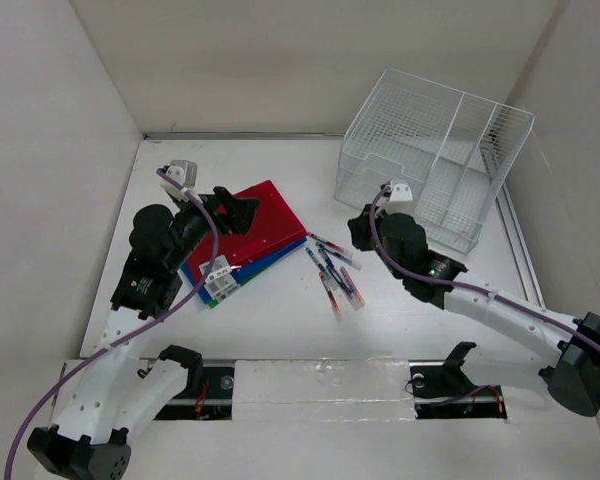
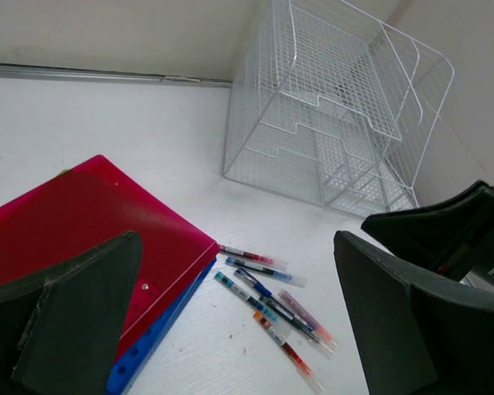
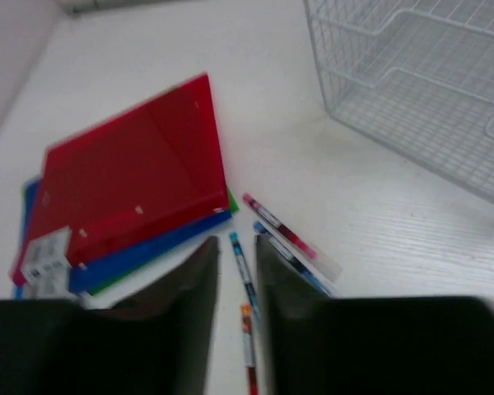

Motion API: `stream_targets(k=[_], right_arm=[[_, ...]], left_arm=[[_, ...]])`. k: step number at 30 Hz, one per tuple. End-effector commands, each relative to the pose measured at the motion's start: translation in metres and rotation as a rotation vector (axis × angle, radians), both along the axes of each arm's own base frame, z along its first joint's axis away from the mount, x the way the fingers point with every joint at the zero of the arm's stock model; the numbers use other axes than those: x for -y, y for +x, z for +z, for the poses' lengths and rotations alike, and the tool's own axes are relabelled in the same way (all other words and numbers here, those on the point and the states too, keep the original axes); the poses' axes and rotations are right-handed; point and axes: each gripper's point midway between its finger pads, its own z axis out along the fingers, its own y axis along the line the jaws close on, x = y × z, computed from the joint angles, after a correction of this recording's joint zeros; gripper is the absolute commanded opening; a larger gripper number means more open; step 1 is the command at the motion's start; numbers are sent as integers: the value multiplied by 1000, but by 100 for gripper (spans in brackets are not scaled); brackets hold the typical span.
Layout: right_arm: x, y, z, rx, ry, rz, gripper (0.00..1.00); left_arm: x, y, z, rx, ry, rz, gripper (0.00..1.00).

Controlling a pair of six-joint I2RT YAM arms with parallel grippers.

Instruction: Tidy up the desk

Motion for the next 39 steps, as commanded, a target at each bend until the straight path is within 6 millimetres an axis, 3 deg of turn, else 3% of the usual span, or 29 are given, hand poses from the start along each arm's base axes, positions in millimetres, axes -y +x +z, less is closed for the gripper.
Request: stream_targets(k=[1, 3, 6, 7, 8, 9, 11, 12, 15, 17, 21, 24, 30, 34, 39], right_arm=[[-2, -5, -21, -52, -30, 13, 18], [2, -9, -35, -101, -64, 5, 0], [2, -11, -47, -136, -103, 17, 0], [2, -13, -53, -155, -122, 21, 0], [3, -13, -55, -161, -129, 21, 0], [2, -15, -55, -168, -125, 33, 0], [1, -19, -60, -174, -119, 50, 0], [0, -21, -63, -176, -117, 60, 0], [3, -26, -79, -226, -149, 64, 0], [5, -28, -93, -274, -175, 56, 0], [8, -31, -120, -347, -227, 41, 20], [-1, -34, -142, -401, -248, 80, 29], [-7, -13, -153, -418, -247, 79, 31], [-21, 15, -138, -365, -235, 86, 32], [-28, 43, -152, -371, -293, 77, 37]], left_arm=[[-2, -2, 16, 63, -22, 2, 99], [-3, -2, 16, 68, -20, 10, 99], [-3, -2, 14, 58, -19, 6, 89], [-2, -4, 17, 71, -21, -2, 78], [-2, -4, 17, 71, -21, -2, 78], [-2, -3, 17, 74, -19, -2, 67], [-2, -4, 15, 68, -16, -2, 55], [-1, -4, 15, 68, -13, -11, 37], [0, -5, 18, 83, -14, -16, 7], [0, -4, 15, 71, -9, -18, 1], [5, -6, 16, 76, -12, -48, 0], [8, -6, 12, 64, -7, -62, 5], [8, -5, 12, 66, -3, -65, 16], [9, -6, 15, 80, -7, -73, 19], [6, -6, 14, 80, -3, -55, 22]])
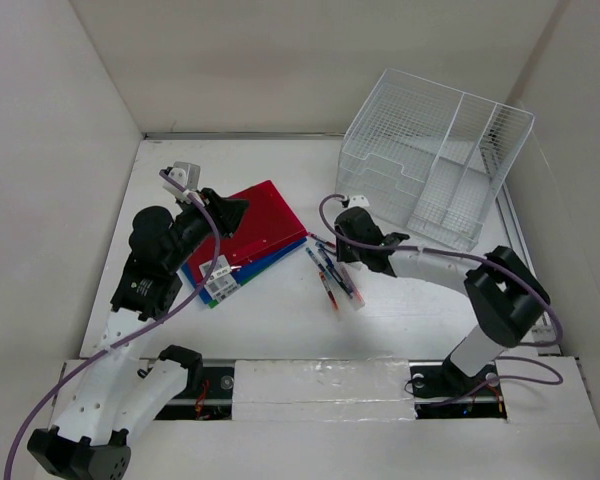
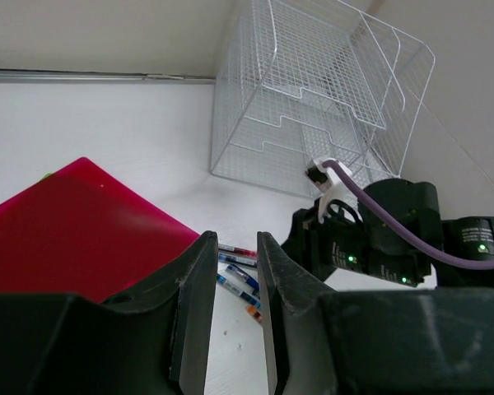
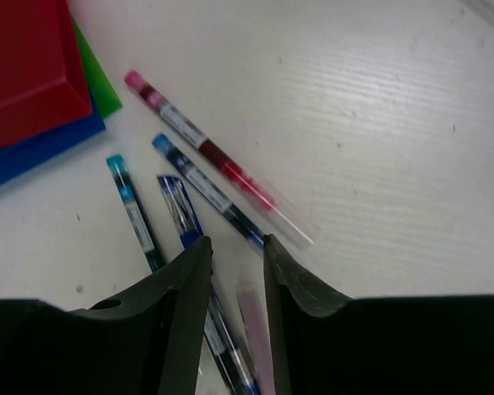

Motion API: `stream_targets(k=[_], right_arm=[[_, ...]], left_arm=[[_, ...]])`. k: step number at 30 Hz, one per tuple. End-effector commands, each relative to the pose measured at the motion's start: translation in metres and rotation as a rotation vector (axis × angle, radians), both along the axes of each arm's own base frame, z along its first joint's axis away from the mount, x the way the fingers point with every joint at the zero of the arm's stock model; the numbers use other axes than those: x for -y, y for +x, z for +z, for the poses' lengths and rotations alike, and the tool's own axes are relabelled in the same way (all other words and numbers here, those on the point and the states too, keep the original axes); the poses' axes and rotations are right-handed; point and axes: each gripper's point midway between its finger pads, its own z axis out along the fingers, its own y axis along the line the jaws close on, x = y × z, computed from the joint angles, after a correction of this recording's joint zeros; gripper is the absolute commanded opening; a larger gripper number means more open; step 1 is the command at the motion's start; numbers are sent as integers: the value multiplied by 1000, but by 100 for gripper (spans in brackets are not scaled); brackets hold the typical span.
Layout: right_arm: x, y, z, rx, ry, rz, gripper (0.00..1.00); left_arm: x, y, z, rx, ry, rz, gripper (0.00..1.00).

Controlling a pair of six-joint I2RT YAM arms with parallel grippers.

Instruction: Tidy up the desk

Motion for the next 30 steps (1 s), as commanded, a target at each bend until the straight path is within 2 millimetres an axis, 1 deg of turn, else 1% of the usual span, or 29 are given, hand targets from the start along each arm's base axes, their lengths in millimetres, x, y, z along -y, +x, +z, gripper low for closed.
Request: stream_targets(k=[1, 2, 3, 4, 7, 8, 10, 13, 14, 17, 19, 21, 22, 23, 25, 26, 27, 28, 29, 30], right_arm=[[-18, 31, 18, 76, 27, 18, 38], [-17, 38, 18, 81, 28, 5, 38], [-20, 39, 10, 66, 21, 10, 40], [-20, 43, 8, 63, 26, 9, 41], [-21, 58, 6, 72, 28, -3, 43], [-24, 61, 8, 81, 27, 6, 44], [-27, 67, 4, 75, 26, 24, 45], [-29, 67, -3, 51, 9, 36, 45], [-30, 67, -4, 51, 18, 37, 45], [-32, 64, -16, 24, 17, 46, 45], [-30, 69, -17, 23, 15, 33, 45], [-33, 71, -20, 17, 15, 43, 45], [-35, 72, -22, 13, 13, 48, 45], [-36, 75, -22, 9, 7, 45, 45], [-32, 78, -23, 15, -14, 24, 44], [-30, 79, -23, 19, -19, 9, 41], [-27, 80, -24, 23, -27, -2, 38], [-22, 81, -24, 31, -46, -21, 35], [-16, 83, -25, 29, -49, -42, 29], [-13, 82, -23, 34, -56, -53, 26]], left_arm=[[-3, 0, 16, 71, -9, 7, 22], [-4, 1, 15, 67, -9, 15, 23], [-4, 0, 14, 66, -7, 16, 23], [-4, 0, 15, 66, -7, 13, 23], [-1, 0, 16, 72, -12, 1, 25], [-1, 1, 14, 62, -9, 2, 25], [-1, 1, 13, 60, -7, 2, 26], [-3, 0, 17, 75, -10, 12, 29], [-4, 1, 15, 68, -7, 18, 30], [-4, 1, 16, 71, -7, 15, 30], [-3, 1, 16, 72, -7, 12, 31], [-3, 2, 14, 63, -4, 15, 33], [-3, 2, 13, 61, -4, 12, 34], [-3, 1, 14, 66, -5, 8, 37], [-4, 1, 15, 70, -7, 15, 41], [-4, 2, 13, 64, -5, 21, 45], [-4, 3, 13, 61, -5, 21, 46], [-4, 2, 12, 60, -3, 18, 47], [-3, 2, 13, 64, -5, 13, 48], [-2, 2, 13, 64, -5, 8, 48]])
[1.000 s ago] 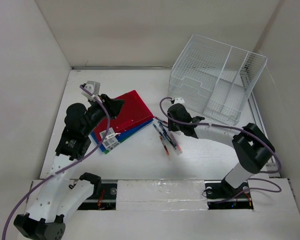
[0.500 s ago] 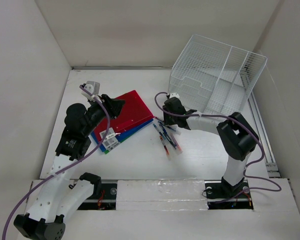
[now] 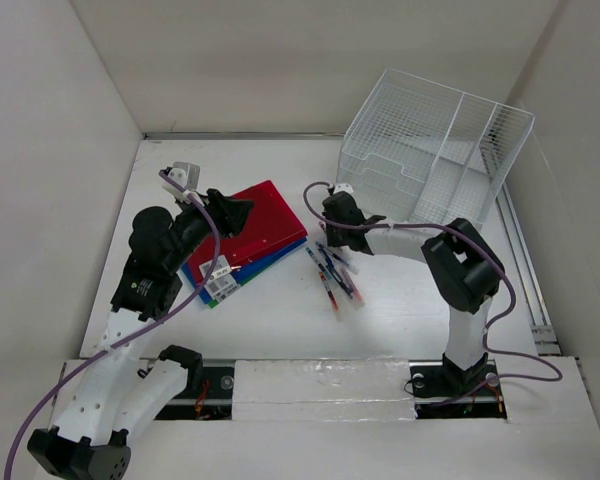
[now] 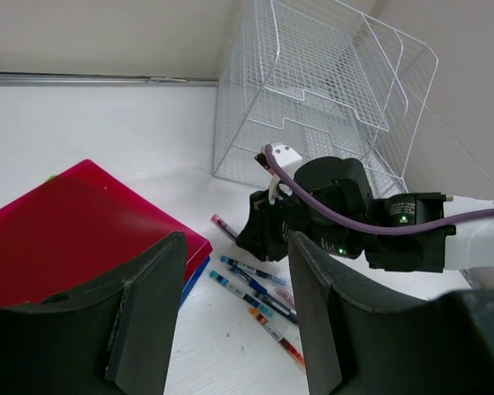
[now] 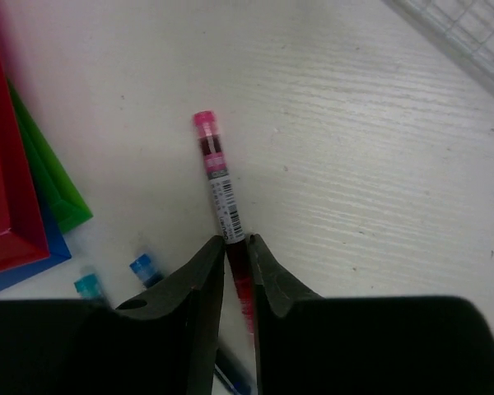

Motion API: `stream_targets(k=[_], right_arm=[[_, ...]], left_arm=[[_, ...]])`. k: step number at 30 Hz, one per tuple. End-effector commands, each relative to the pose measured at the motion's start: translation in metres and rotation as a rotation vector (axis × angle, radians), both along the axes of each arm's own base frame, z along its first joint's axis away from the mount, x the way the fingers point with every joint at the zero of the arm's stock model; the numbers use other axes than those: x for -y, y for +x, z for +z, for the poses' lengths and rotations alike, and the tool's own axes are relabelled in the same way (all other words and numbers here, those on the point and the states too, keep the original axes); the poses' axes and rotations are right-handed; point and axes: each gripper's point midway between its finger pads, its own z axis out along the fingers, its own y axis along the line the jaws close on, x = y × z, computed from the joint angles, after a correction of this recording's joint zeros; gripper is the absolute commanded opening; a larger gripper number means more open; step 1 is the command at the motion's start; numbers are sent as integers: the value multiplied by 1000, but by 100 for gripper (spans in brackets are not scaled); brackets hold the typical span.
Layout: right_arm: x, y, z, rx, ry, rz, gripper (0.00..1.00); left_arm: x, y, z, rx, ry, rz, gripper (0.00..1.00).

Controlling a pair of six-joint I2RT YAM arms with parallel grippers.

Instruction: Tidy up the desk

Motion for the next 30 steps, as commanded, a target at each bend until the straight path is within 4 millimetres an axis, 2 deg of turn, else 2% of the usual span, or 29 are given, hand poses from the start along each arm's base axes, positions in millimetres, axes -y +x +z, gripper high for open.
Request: stream_targets(k=[1, 6, 7, 10, 13, 14, 17, 18, 20, 22, 23, 24, 25, 26, 27, 28, 30], right_arm=[[13, 12, 11, 47, -16, -65, 23], [20, 19, 19, 74, 1, -89, 9], [21, 20, 25, 89, 5, -93, 5], [20, 24, 41, 130, 26, -95, 2], [27, 24, 64, 179, 45, -134, 0], [27, 26, 88, 242, 100, -149, 0], [37, 22, 118, 320, 166, -203, 0], [48, 15, 132, 349, 198, -230, 0], [67, 12, 149, 384, 279, -308, 0], [87, -1, 165, 406, 399, -389, 0], [98, -6, 170, 413, 442, -425, 0], [118, -8, 173, 428, 481, -489, 0], [132, -21, 181, 459, 548, -517, 0], [143, -25, 183, 463, 621, -572, 0], [164, -27, 186, 484, 657, -632, 0], [176, -36, 189, 510, 700, -658, 0], [194, -36, 191, 530, 740, -716, 0]], left_arm=[[-1, 1, 13, 56, -10, 1, 48], [1, 2, 12, 50, -10, -9, 49], [0, 3, 10, 46, -8, -3, 50], [1, 2, 9, 42, -10, -6, 50], [1, 1, 12, 51, -15, -9, 50], [1, 2, 11, 45, -13, -8, 50], [2, -1, 13, 54, -19, -20, 50], [2, -2, 15, 61, -21, -23, 50], [2, -3, 15, 58, -23, -18, 51], [2, -5, 15, 61, -26, -25, 51], [2, -6, 18, 69, -30, -28, 51], [3, -7, 20, 76, -33, -32, 51], [2, -7, 20, 76, -33, -28, 51], [2, -7, 19, 73, -32, -26, 51], [3, -9, 20, 73, -37, -32, 51], [3, -9, 19, 72, -37, -34, 51], [5, -12, 24, 87, -46, -52, 51]])
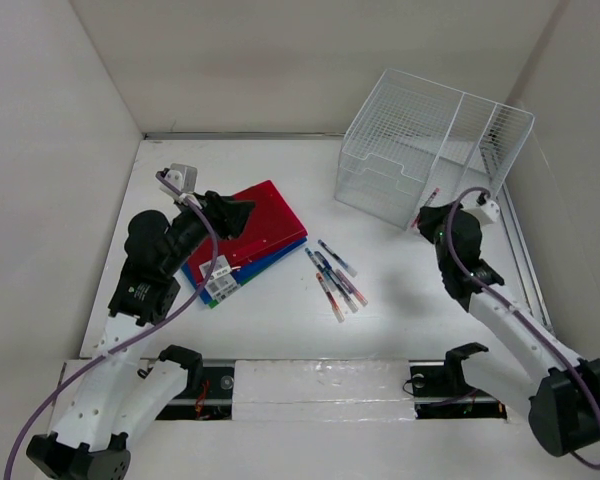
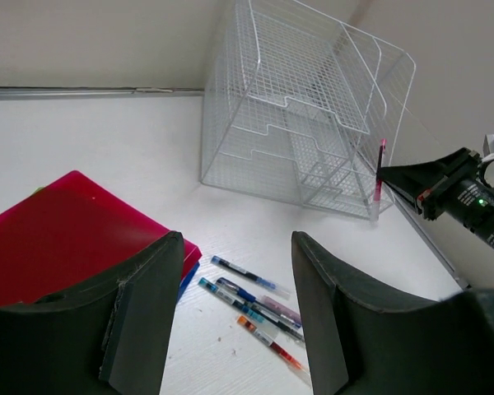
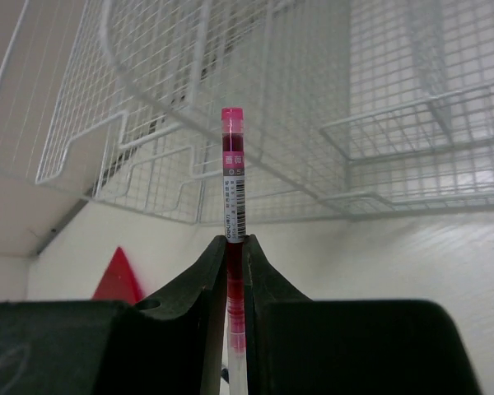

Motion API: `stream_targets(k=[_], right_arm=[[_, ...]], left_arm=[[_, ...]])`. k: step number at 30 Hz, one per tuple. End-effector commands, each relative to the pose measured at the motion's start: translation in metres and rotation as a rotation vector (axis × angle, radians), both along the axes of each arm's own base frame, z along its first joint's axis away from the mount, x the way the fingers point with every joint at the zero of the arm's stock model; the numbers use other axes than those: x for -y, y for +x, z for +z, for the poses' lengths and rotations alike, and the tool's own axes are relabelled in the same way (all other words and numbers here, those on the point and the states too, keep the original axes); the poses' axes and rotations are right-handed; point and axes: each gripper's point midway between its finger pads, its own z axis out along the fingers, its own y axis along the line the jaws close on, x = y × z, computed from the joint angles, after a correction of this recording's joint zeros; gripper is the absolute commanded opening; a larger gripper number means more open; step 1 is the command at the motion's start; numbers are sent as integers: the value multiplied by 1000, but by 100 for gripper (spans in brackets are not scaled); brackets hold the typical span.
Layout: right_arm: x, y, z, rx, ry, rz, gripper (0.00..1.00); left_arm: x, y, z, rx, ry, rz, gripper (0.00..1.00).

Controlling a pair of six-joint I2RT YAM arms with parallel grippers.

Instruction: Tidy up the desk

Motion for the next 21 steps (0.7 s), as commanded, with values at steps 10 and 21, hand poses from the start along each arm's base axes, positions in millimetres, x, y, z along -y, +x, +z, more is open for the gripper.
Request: stream_targets(k=[10, 21], right_arm=[[99, 13, 4, 2, 41, -453, 0], [131, 26, 13, 52, -63, -737, 0]], left_arm=[[4, -10, 16, 63, -42, -44, 51], [7, -11, 16, 61, -47, -61, 51]])
